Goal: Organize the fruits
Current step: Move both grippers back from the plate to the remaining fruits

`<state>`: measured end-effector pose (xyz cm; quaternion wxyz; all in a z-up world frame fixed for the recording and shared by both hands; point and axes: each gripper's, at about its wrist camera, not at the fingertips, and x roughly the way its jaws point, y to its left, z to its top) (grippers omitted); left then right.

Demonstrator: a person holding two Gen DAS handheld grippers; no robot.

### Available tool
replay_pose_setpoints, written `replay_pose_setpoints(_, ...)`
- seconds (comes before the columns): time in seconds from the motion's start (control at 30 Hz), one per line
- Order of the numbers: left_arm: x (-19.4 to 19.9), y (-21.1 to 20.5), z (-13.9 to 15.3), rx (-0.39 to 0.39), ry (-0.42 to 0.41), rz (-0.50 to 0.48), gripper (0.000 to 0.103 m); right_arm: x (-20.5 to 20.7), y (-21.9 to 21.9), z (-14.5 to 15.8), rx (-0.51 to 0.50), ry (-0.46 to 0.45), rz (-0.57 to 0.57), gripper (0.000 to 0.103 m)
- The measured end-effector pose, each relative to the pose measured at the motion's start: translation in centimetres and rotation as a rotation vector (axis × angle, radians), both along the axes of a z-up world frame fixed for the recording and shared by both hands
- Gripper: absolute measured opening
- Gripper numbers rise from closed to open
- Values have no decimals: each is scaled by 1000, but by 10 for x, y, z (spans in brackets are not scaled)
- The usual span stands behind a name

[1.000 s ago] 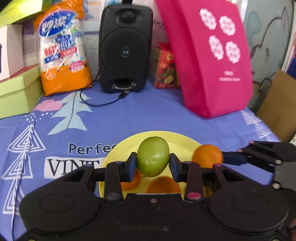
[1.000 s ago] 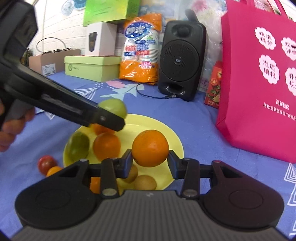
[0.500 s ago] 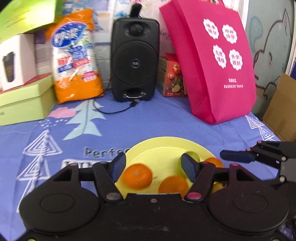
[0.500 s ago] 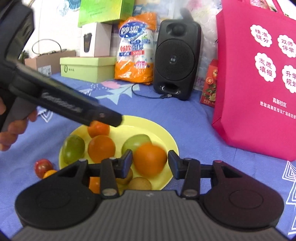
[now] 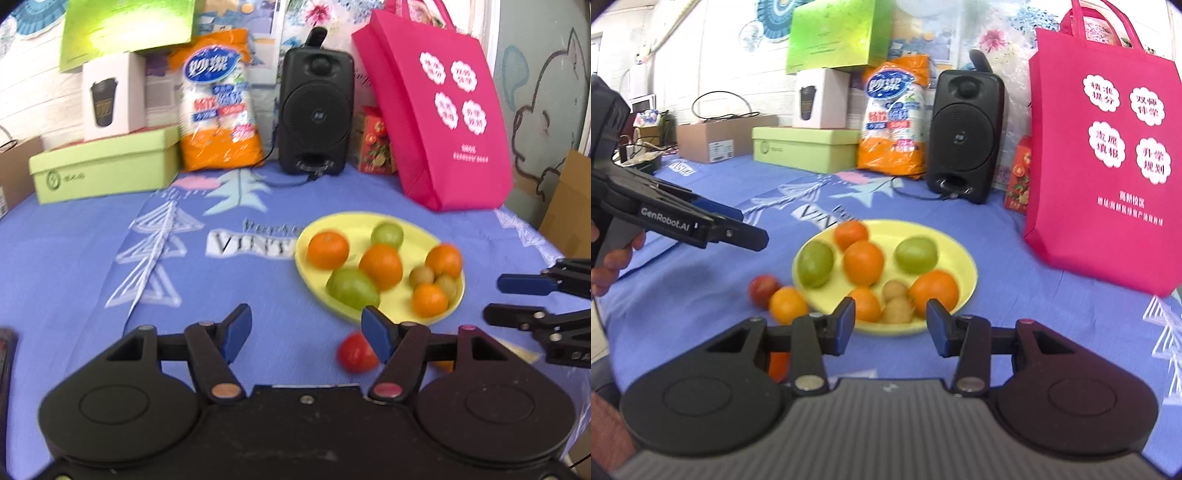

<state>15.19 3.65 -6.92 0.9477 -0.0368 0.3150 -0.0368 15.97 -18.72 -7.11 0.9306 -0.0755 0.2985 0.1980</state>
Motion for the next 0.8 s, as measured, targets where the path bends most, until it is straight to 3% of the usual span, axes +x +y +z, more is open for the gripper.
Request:
replay_pose_setpoints(0.33, -25, -10, -25, 12, 37, -4, 67, -42, 4, -15, 10, 54, 0, 42)
replay_pose_setpoints(0.8, -12, -28, -38, 44, 36, -71, 67, -60, 24, -24, 30, 77, 88, 44)
